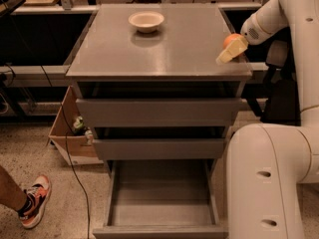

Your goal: Place orange into bottom drawer

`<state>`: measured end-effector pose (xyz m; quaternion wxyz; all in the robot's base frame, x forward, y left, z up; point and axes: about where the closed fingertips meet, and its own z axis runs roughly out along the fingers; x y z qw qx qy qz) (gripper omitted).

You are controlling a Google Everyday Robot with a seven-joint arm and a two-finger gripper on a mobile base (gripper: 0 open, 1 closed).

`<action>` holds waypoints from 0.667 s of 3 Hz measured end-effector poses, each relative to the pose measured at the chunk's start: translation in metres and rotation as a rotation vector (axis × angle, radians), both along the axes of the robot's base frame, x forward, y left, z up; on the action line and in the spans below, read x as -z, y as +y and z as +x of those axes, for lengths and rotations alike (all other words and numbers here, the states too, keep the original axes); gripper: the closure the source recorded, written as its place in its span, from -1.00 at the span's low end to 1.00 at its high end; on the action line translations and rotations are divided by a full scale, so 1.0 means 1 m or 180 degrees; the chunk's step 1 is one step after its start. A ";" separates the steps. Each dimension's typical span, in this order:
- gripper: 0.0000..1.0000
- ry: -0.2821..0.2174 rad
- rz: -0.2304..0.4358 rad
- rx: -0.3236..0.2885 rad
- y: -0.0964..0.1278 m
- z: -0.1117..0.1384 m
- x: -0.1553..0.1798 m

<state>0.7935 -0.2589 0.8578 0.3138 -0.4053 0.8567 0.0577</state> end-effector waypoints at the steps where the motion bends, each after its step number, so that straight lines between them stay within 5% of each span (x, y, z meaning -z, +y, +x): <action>1: -0.65 0.0001 0.0002 0.0001 0.000 0.000 0.000; 2: -0.19 0.0001 0.0002 0.0001 0.000 0.000 0.000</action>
Offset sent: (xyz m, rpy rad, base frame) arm 0.0001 0.0000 -0.0004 0.0007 0.0002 -0.0002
